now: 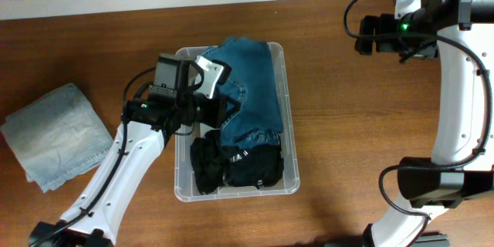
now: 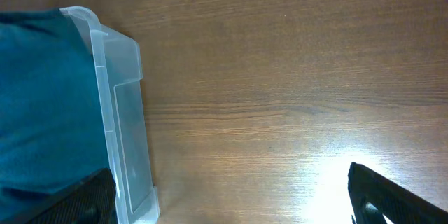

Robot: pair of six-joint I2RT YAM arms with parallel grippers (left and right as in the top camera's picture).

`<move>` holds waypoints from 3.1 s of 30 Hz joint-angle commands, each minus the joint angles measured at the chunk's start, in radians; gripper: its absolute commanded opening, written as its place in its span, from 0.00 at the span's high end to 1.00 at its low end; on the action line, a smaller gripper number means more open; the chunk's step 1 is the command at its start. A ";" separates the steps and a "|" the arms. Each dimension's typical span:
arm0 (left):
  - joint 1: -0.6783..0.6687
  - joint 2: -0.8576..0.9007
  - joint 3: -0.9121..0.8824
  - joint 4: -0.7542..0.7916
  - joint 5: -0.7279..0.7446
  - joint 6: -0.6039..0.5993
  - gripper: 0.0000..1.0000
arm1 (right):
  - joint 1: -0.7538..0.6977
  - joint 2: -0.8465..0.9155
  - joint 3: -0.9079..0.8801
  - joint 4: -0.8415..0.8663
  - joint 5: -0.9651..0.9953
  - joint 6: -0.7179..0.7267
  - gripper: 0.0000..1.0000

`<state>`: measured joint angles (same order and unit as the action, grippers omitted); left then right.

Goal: Pack container
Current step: 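Lay the dark-blue jeans over the clothes in the box, release, then grasp the light-blue jeans with the left gripper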

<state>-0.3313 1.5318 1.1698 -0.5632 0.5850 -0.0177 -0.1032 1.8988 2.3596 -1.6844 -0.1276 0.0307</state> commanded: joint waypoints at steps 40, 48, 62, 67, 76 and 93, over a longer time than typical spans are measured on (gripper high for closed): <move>-0.076 0.485 0.340 -0.318 -0.593 -0.037 0.95 | -0.002 -0.006 0.013 0.001 0.002 0.010 0.01; -0.068 0.253 0.491 -0.507 -0.759 -0.039 0.01 | -0.002 -0.006 0.013 0.001 0.006 0.007 0.01; 0.732 0.057 0.419 -0.472 -0.700 -0.126 0.01 | -0.002 -0.006 0.013 0.001 0.006 0.003 0.01; 1.000 0.179 0.385 -0.432 -0.624 0.023 0.01 | -0.002 -0.006 0.013 0.000 0.006 0.003 0.01; 1.232 0.396 0.385 -0.301 -0.412 0.209 0.01 | -0.002 -0.006 0.013 -0.003 0.006 0.003 0.01; 1.225 0.757 0.383 -0.294 0.014 0.326 0.03 | -0.002 -0.006 0.013 -0.011 0.005 0.004 0.01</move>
<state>0.9169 2.1857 1.5856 -0.8467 0.4667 0.2935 -0.1032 1.8988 2.3592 -1.6917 -0.1276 0.0296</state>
